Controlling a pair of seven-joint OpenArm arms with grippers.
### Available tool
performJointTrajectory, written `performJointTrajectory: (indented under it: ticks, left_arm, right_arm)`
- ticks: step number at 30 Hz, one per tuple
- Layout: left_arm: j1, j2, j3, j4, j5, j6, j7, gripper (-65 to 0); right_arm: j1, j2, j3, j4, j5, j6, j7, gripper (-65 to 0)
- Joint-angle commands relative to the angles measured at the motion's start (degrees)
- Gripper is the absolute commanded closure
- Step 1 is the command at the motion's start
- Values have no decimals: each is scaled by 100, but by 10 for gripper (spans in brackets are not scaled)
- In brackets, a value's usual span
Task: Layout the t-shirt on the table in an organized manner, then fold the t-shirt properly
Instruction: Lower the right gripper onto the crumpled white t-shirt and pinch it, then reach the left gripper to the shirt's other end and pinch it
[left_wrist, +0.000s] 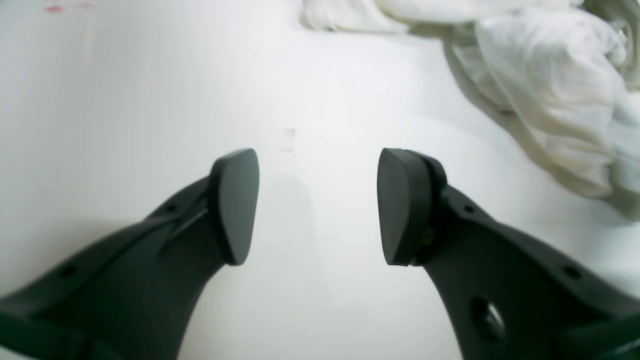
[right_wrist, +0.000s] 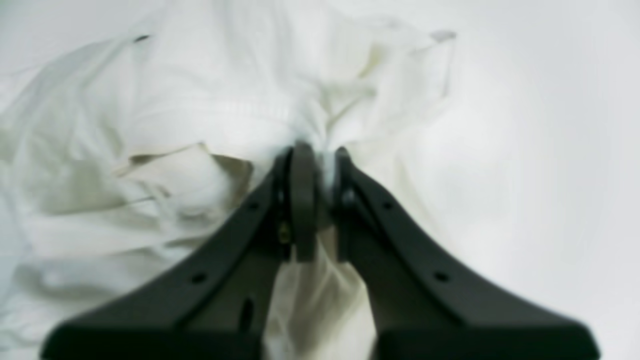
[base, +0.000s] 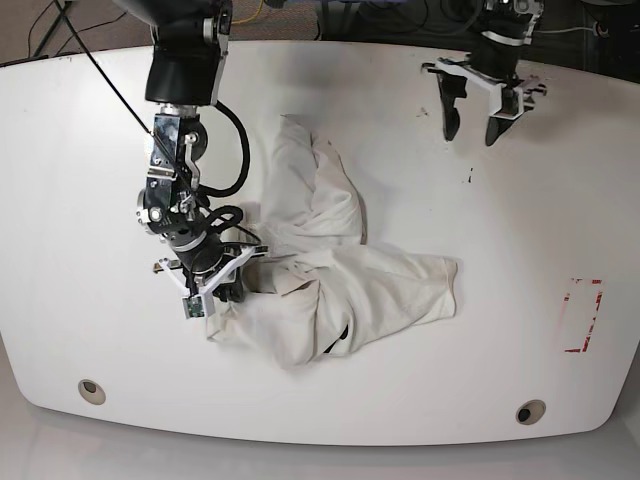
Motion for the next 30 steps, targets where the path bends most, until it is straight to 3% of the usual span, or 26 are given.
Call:
performJointTrajectory:
  ticks: [1, 7, 12, 16, 21, 30]
  left_arm:
    - [-140, 8, 95, 105, -24, -204, 5, -358]
    - [-703, 25, 631, 105, -33, -520, 611, -358]
    - [-1142, 52, 1159, 18, -42, -538, 1139, -358]
    - [-1485, 298, 1422, -150, -42, -538, 1429, -358]
    - [-1670, 491, 1625, -457, -33, -547, 1692, -358]
    - [-1934, 483, 2047, -1073, -33, -547, 1754, -358]
  right_arm:
    - [-6, 28, 11, 495, 59, 23, 56, 0]
    - [-234, 28, -112, 1269, 68, 23, -269, 0]
    - [-410, 55, -315, 1726, 59, 5, -357, 0]
    - [-489, 55, -376, 1998, 51, 5, -357, 0]
    - [-612, 55, -376, 2174, 51, 5, -366, 0]
    - [-630, 46, -385, 2341, 51, 5, -366, 0]
